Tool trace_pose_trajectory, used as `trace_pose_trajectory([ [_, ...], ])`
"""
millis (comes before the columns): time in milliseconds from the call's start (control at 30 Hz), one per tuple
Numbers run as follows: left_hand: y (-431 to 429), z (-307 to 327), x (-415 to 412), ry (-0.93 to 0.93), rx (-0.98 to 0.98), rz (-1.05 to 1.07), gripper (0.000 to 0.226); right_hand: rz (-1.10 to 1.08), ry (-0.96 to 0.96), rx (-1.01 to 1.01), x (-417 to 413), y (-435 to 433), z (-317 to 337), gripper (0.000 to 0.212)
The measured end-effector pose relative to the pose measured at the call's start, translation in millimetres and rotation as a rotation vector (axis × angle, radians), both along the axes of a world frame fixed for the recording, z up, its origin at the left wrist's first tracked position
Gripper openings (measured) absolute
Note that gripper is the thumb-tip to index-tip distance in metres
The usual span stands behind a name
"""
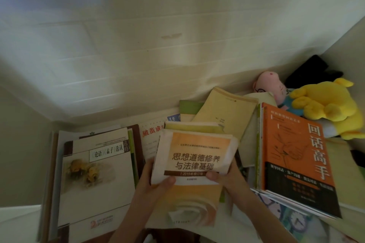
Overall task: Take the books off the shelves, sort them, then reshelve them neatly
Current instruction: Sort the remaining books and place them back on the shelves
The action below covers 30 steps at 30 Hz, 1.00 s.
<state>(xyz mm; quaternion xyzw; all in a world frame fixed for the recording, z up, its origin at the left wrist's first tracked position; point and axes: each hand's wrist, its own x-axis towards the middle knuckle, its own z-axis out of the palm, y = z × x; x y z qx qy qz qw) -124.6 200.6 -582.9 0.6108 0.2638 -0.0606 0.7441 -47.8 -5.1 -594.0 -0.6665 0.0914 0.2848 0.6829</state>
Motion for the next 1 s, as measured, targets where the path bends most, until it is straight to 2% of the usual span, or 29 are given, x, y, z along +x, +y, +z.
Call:
trace_pose_trajectory([
  [100,2,25,0,-0.089,-0.024,-0.009,0.076,0.058,-0.020,0.169,3,-2,30,0.112],
  [200,4,41,6,-0.183,-0.004,-0.033,0.097,0.004,-0.171,0.196,7,-1,62,0.100],
  [267,6,50,13,-0.229,0.065,-0.065,0.093,0.014,-0.276,0.187,11,0,77,0.084],
  [333,8,54,24,-0.251,0.136,-0.090,0.065,0.004,-0.321,0.142,12,1,77,0.081],
  [400,11,50,32,-0.268,0.202,-0.150,0.055,-0.013,-0.306,0.074,13,3,69,0.070],
  [500,14,36,37,-0.252,0.261,-0.240,0.072,0.044,-0.191,0.031,5,5,47,0.058],
  [600,14,25,39,-0.258,0.308,-0.258,0.084,0.080,-0.110,0.010,2,3,33,0.027],
  [767,7,22,44,-0.243,0.281,-0.183,0.070,0.049,-0.109,-0.050,3,3,27,0.032],
  [900,3,15,44,-0.212,0.225,-0.086,0.067,-0.015,-0.138,-0.085,3,7,21,0.035],
  [1000,2,20,54,-0.198,0.175,-0.012,0.067,0.007,-0.233,-0.080,12,12,29,0.042],
])
